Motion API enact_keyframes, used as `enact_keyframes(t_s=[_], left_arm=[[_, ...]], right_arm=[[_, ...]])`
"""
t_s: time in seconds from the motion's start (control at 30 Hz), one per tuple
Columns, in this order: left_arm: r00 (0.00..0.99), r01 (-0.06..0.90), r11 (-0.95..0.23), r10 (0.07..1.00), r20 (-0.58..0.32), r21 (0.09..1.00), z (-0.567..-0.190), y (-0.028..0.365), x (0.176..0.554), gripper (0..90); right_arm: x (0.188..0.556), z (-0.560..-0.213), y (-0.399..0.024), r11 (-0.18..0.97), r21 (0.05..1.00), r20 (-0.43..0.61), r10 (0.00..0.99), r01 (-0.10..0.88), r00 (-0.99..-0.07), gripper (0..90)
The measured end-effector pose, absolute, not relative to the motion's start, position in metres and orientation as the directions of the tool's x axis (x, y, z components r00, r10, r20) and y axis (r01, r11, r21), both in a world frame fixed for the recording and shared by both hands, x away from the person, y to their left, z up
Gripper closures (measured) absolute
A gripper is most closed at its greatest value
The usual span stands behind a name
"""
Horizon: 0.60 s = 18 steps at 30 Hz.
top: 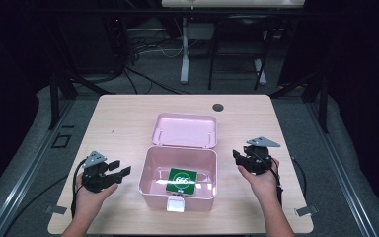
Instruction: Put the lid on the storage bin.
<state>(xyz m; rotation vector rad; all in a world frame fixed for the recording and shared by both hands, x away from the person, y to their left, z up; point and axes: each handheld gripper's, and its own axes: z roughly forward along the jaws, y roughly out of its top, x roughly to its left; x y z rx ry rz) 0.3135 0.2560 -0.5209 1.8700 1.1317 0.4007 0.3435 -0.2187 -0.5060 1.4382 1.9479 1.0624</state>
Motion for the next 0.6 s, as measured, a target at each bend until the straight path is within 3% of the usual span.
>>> enact_keyframes(t_s=[0.3,0.6], left_arm=[[0.594,0.505,-0.242,0.794,-0.130,0.828,-0.505,0.245,0.306,48.9],[0.623,0.463,-0.209,0.768,-0.148,0.861,-0.486,0.237,0.292,62.1]], right_arm=[[0.334,-0.482,-0.205,0.164,0.841,0.050,0.925,0.515,-0.377,60.2],[0.337,-0.469,-0.191,0.179,0.835,0.071,0.903,0.521,-0.424,59.6]])
